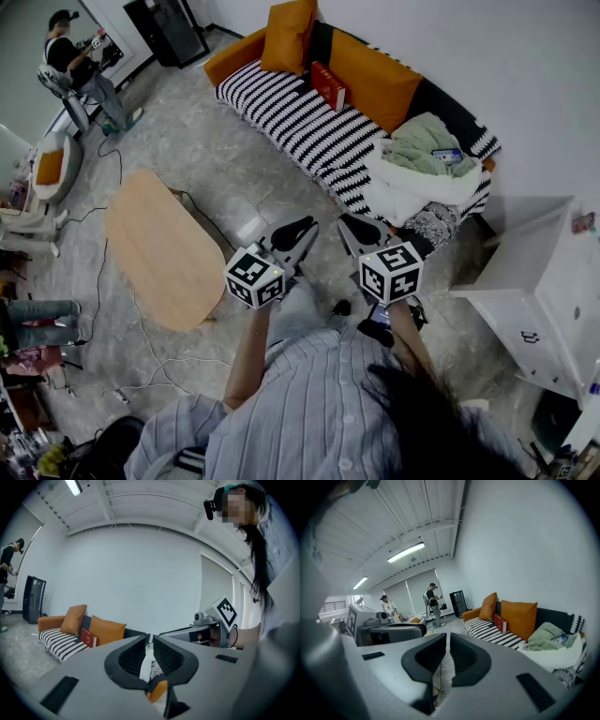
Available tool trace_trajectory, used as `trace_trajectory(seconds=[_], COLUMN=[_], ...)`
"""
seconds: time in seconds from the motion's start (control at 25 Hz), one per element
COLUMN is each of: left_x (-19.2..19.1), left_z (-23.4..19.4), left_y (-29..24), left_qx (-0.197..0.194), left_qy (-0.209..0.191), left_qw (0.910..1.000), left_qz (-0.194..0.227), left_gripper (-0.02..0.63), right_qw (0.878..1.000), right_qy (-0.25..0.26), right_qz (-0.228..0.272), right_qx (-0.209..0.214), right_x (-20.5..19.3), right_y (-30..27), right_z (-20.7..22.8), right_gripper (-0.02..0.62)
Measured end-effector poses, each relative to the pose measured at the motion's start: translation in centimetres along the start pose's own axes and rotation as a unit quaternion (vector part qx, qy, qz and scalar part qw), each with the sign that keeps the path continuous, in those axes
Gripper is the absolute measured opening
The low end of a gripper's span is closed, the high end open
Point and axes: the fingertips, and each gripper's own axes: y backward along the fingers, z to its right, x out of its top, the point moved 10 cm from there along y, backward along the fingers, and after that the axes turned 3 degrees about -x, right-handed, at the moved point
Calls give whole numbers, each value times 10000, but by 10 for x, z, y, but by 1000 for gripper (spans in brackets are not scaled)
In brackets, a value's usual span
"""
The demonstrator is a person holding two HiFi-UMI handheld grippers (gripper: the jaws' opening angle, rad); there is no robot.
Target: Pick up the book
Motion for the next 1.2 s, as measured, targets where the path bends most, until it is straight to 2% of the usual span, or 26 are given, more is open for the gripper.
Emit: trace_trajectory(seconds=[0.32,0.56,0.84,1.2], left_x=[-4,-3,10,30], left_z=[-8,-24,-62,-127], left_y=[-5,-5,-8,-22], left_qx=[23,20,2,-214], left_qy=[78,126,165,117], left_qw=[10000,9999,9998,9996], left_qz=[-9,-74,-100,-157], left_gripper=[40,40,40,40], right_qw=[9999,10000,9999,9996], right_qy=[-133,-41,-117,-169], right_qz=[53,9,-29,-33], right_qx=[-66,-53,-73,-234], right_x=[-2,2,15,41], right_y=[-8,-26,-60,-116], right_z=[8,7,8,19], right_gripper=[40,40,40,40])
